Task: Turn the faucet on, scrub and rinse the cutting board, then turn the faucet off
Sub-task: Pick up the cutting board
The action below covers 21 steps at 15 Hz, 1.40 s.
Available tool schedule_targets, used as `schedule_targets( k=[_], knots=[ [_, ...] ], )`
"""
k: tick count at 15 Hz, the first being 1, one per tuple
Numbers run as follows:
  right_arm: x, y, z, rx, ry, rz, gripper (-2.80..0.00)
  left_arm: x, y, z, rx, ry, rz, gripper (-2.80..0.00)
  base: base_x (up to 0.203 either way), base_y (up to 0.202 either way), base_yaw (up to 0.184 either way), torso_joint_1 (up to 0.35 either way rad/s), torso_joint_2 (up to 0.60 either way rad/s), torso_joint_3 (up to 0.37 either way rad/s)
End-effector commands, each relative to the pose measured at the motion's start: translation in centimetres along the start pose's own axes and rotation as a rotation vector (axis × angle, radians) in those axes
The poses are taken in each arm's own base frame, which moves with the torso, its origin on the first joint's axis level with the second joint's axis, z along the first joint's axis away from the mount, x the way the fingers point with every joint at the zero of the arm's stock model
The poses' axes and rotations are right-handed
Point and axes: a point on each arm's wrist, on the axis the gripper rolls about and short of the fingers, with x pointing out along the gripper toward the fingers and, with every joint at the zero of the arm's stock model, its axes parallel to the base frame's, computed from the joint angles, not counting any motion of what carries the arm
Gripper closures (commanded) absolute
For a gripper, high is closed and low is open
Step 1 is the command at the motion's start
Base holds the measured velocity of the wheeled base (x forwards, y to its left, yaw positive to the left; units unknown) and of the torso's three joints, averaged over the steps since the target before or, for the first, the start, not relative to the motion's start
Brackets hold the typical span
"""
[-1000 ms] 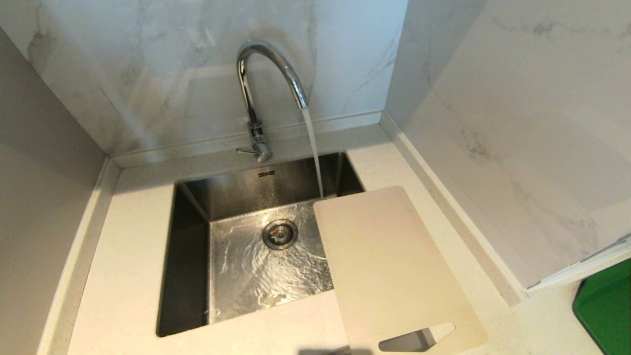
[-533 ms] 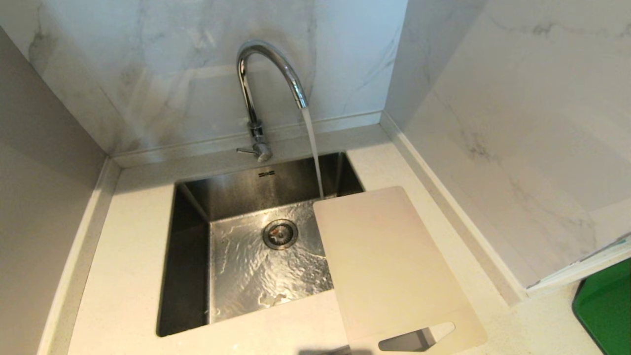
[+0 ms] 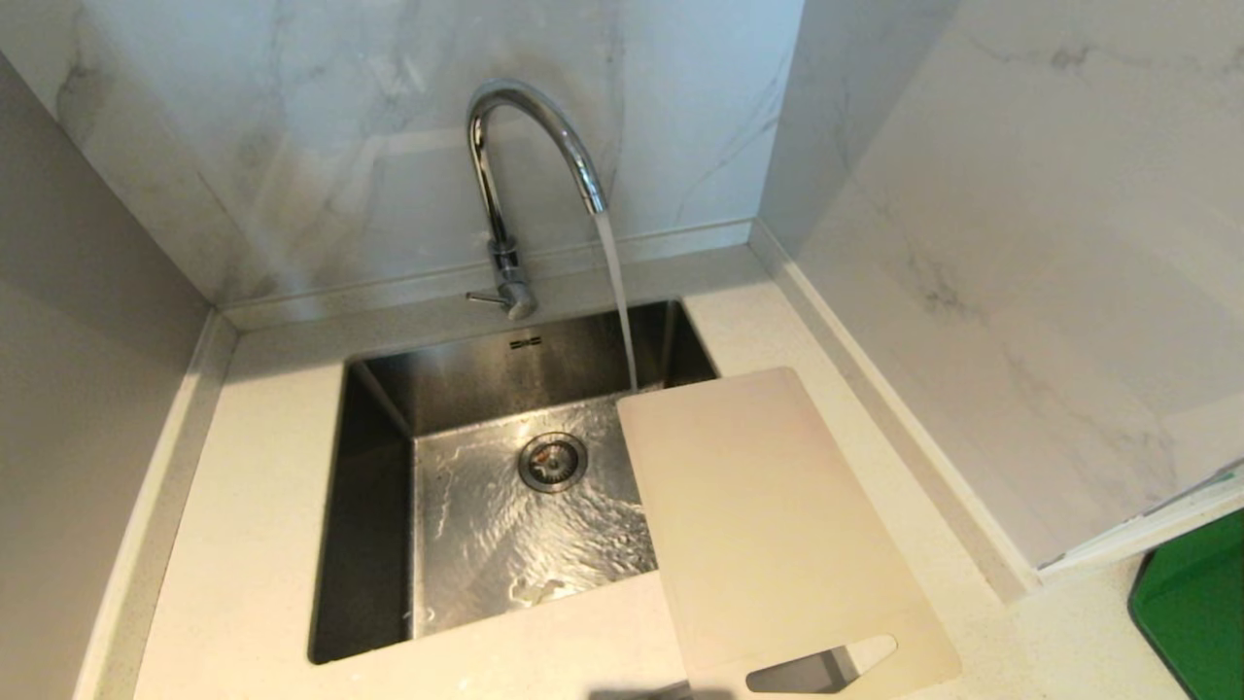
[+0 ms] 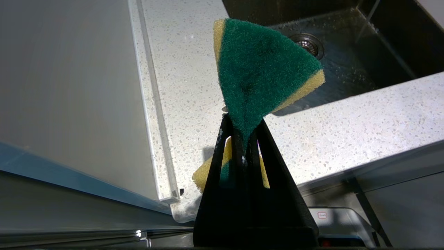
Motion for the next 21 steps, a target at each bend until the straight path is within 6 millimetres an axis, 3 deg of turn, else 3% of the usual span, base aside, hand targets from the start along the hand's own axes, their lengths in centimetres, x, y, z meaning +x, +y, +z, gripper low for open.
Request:
schedule_targets(
  k=[1,3,5,7,10,14,16,18,21],
  knots=[
    [0.0,0.0,0.0,-0.004,0.001,0.002,0.0,0.0,0.0,0.0,-0.001,0.002,0.001,0.0,0.0,0.0,0.0,0.0,0.0,0.0],
    [0.0,0.0,0.0,0.006,0.001,0.0,0.0,0.0,0.0,0.0,0.001,0.005,0.001,0.0,0.0,0.0,0.0,0.0,0.0,0.0],
    [-0.4,0.0,1.7,0.007,-0.035,-0.001,0.0,0.0,0.0,0.0,-0.001,0.005,0.001,0.0,0.0,0.0,0.0,0.0,0.0,0.0],
    [-1.0,-0.1,5.2,0.008,-0.046,0.002,0.0,0.0,0.0,-0.1,0.001,0.006,0.001,0.0,0.0,0.0,0.0,0.0,0.0,0.0],
    [-0.5,-0.2,12.1,0.002,-0.035,0.043,0.0,0.0,0.0,-0.1,0.001,0.006,-0.001,0.0,0.0,0.0,0.0,0.0,0.0,0.0],
    [2.4,-0.4,20.6,-0.076,-0.043,0.082,0.0,0.0,0.0,0.0,-0.004,0.005,-0.001,0.0,0.0,0.0,0.0,0.0,0.0,0.0],
    [4.1,-0.4,23.5,-0.13,0.004,0.112,0.0,0.0,0.0,0.0,-0.004,0.005,-0.001,0.0,0.0,0.0,0.0,0.0,0.0,0.0],
    [6.2,-0.3,24.5,-0.173,0.089,0.19,0.0,0.0,0.0,0.0,-0.004,0.005,-0.001,0.0,0.0,0.0,0.0,0.0,0.0,0.0],
    [8.8,0.0,23.4,-0.197,0.237,0.314,0.0,0.0,0.0,0.0,-0.004,0.005,-0.001,0.0,0.0,0.0,0.0,0.0,0.0,0.0]
  ],
)
